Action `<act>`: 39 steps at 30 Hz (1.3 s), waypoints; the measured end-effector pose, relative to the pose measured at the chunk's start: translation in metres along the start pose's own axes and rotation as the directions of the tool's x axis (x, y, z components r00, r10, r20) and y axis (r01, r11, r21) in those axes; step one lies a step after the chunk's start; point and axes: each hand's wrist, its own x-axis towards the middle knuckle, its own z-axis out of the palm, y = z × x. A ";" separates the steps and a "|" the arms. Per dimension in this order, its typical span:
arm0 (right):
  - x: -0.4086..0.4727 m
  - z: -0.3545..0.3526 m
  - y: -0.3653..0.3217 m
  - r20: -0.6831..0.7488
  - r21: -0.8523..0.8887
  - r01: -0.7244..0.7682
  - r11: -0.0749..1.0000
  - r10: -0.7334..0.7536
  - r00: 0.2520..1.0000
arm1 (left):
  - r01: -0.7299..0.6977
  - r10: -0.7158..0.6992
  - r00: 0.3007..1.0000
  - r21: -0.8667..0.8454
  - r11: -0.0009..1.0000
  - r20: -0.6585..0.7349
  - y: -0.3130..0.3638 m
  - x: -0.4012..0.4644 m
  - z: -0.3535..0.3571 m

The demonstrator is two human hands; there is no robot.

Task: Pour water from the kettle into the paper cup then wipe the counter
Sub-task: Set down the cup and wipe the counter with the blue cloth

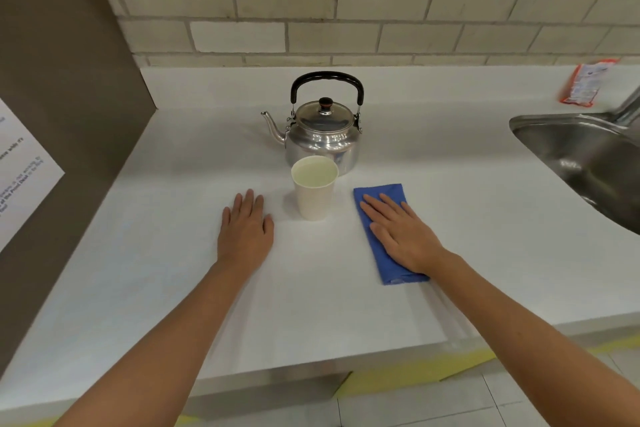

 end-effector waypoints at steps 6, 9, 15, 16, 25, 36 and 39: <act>-0.005 0.006 -0.031 -0.034 -0.016 -0.209 0.978 0.209 0.977 | -0.027 0.027 0.999 0.001 1.000 0.020 -0.009 -0.016 -0.003; -0.019 0.021 -0.066 -0.025 -0.011 -0.097 0.995 0.097 0.995 | -0.043 0.043 0.999 0.006 0.999 0.029 -0.011 -0.021 -0.004; -0.049 0.012 -0.041 -0.019 -0.003 -0.099 0.995 0.099 0.995 | -0.063 0.062 0.998 0.030 0.998 0.025 -0.014 -0.027 -0.005; -0.050 0.008 -0.033 -0.020 -0.006 -0.155 0.988 0.155 0.988 | -0.066 0.065 0.998 0.030 0.997 0.025 -0.015 -0.029 -0.005; -0.038 0.036 -0.110 -0.041 -0.026 -0.202 0.979 0.201 0.979 | -0.111 0.111 0.993 -0.021 0.994 0.029 -0.028 -0.044 -0.005; -0.053 0.028 -0.099 -0.034 -0.043 -0.236 0.971 0.235 0.971 | -0.110 0.110 0.994 -0.115 0.987 -0.008 -0.029 -0.048 -0.008; -0.047 0.035 -0.121 -0.073 -0.053 -0.325 0.944 0.320 0.944 | -0.106 0.107 0.994 -0.174 0.979 -0.004 -0.031 -0.047 -0.009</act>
